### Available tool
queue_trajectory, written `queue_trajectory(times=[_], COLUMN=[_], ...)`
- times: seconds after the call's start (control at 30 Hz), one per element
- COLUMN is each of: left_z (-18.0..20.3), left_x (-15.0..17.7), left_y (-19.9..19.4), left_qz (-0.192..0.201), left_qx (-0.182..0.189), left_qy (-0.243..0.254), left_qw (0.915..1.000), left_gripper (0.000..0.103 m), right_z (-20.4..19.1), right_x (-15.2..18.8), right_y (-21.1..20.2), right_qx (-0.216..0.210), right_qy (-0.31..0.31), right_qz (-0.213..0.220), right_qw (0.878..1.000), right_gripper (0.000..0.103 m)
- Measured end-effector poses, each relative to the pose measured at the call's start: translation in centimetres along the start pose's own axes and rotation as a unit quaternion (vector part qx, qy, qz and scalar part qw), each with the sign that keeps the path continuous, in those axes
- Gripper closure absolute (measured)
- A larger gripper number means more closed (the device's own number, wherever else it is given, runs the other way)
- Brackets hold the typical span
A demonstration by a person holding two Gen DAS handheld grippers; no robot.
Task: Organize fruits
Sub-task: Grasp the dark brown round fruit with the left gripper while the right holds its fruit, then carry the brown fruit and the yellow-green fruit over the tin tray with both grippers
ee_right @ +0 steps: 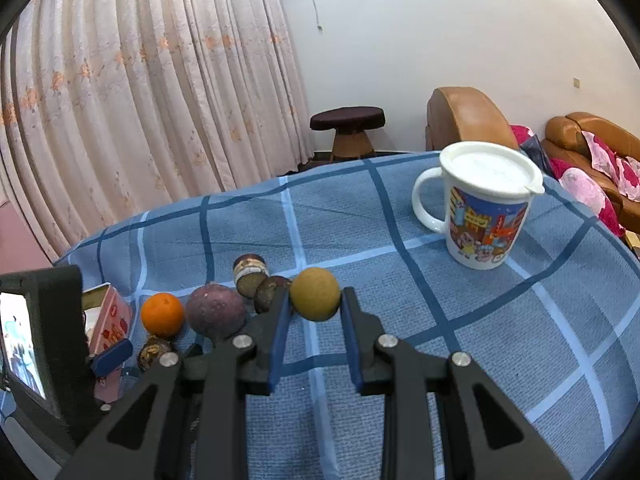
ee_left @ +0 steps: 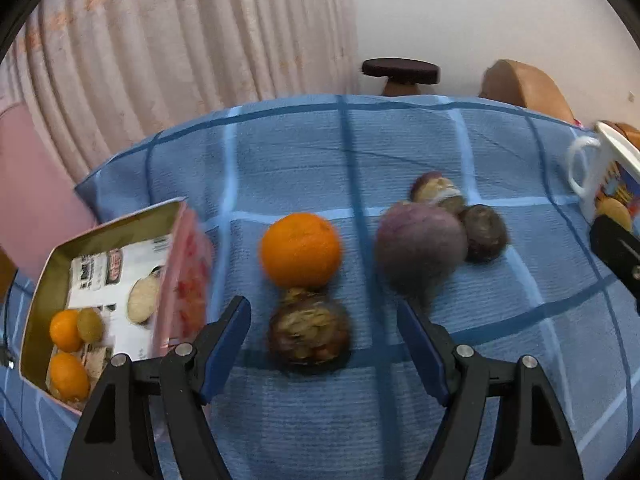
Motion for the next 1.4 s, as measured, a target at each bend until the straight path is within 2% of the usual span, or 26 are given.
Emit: queue_trajectory(times=[0.1,0.17,0.23,0.37,0.4,0.47,0.53,0.57,0.77,0.9,1.17,1.4], left_z=[0.9,0.5,-0.2,-0.2,-0.2,-0.9,-1.9,-2.0,-2.0,-2.5,-2.6,-4.1], left_x=[0.0,0.0,0.1,0.0,0.1,0.2,0.4,0.5,0.6,0.9,1.1,1.4], left_y=[0.3,0.6,1.0,0.9,1.0,1.2,1.0,1.0,0.5,-0.9,-4.6,-5.4], left_qz=[-0.008,-0.018,-0.026,-0.026,-0.026,-0.030,-0.027,-0.026,-0.014,0.020,0.113,0.134], left_qx=[-0.029,-0.018,0.009,0.007,0.013,0.048,0.050,0.055,0.098,0.109,0.064,0.051], left_qy=[0.008,-0.009,-0.035,-0.038,-0.039,-0.059,-0.073,-0.077,-0.080,-0.087,-0.036,-0.032], left_qw=[0.9995,0.9996,0.9990,0.9989,0.9988,0.9967,0.9957,0.9952,0.9919,0.9901,0.9908,0.9892], left_gripper=[0.026,0.026,0.026,0.028,0.032,0.037,0.052,0.056,0.058,0.058,0.058,0.058], right_z=[0.0,0.1,0.2,0.3,0.3,0.4,0.4,0.4,0.3,0.2,-0.4,-0.9], right_x=[0.0,0.0,0.1,0.1,0.1,0.2,0.3,0.3,0.4,0.6,0.8,1.2], right_y=[0.1,0.1,0.1,0.1,0.2,0.3,0.3,0.4,0.6,0.7,0.9,1.1], right_qx=[0.001,-0.001,-0.004,-0.002,-0.002,-0.001,0.001,0.001,0.008,0.011,0.021,0.024], right_qy=[0.000,0.004,0.007,0.006,0.006,0.004,0.003,0.003,0.001,-0.002,-0.015,-0.024], right_qz=[-0.002,-0.005,-0.005,-0.006,-0.007,-0.010,-0.010,-0.010,-0.009,-0.005,0.007,0.006], right_qw=[1.000,1.000,1.000,1.000,1.000,1.000,1.000,1.000,1.000,1.000,1.000,0.999], right_gripper=[0.075,0.075,0.075,0.075,0.075,0.075,0.075,0.075,0.075,0.075,0.074,0.074])
Point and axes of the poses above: each gripper's, at about its wrist camera, not at the fingertips, and y roughly the way its jaws point, z to its right, x to its underside, the point moved 6 cm from there along y, roughly the way its jaws point, and after that the axes turned 11 degrees about -z, right-handed, at the moved point
